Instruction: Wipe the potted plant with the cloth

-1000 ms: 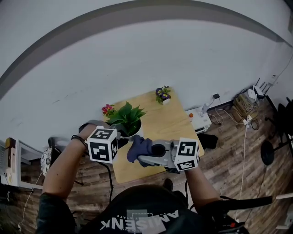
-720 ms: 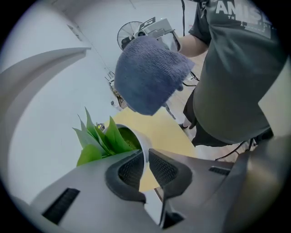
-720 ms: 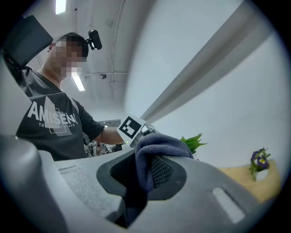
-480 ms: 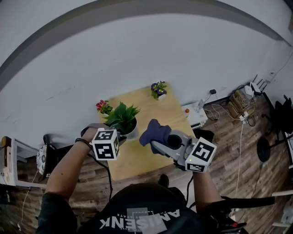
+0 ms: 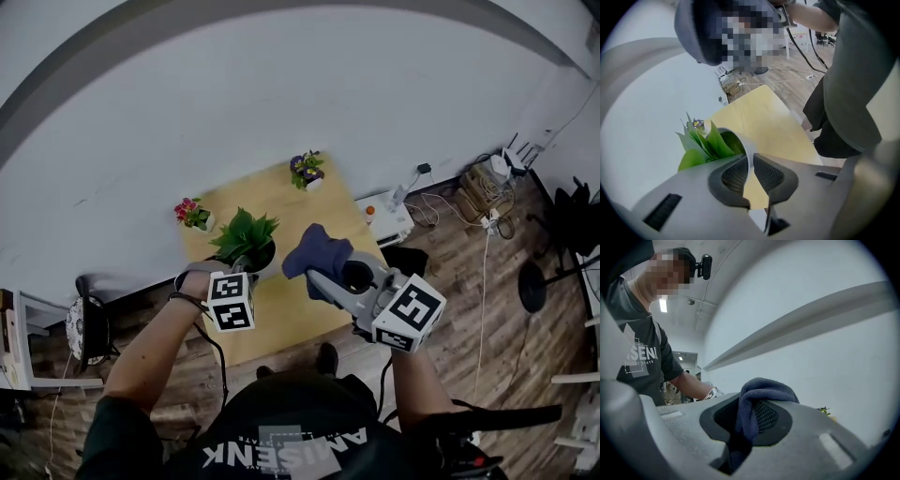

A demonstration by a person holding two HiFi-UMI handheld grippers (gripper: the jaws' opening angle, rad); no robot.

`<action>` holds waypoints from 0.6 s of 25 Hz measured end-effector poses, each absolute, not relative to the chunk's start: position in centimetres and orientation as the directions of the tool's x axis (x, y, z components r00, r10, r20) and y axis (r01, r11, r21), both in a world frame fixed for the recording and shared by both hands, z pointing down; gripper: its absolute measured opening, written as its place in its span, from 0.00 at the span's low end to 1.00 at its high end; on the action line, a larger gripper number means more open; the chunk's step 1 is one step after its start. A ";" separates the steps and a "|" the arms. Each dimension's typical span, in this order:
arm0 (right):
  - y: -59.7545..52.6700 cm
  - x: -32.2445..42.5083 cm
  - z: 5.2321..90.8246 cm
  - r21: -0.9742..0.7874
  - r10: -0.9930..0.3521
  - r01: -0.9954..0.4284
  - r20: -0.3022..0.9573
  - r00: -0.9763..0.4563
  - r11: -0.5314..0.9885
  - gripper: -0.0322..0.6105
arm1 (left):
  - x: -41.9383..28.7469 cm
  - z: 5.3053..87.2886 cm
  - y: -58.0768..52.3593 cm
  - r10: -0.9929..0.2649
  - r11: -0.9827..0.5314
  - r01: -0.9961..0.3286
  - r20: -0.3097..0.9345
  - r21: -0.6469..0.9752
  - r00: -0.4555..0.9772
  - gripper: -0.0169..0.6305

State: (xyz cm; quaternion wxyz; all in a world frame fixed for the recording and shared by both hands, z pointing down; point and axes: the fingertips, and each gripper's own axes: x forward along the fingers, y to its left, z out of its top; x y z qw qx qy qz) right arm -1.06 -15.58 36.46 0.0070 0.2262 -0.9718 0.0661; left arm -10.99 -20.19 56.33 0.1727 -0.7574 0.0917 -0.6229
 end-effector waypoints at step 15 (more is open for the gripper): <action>-20.5 7.7 40.1 -0.225 -0.620 -0.624 0.098 -0.779 0.749 0.13 | -2.1 65.4 -21.7 -0.310 -0.935 0.106 0.927 -0.337 0.212 0.09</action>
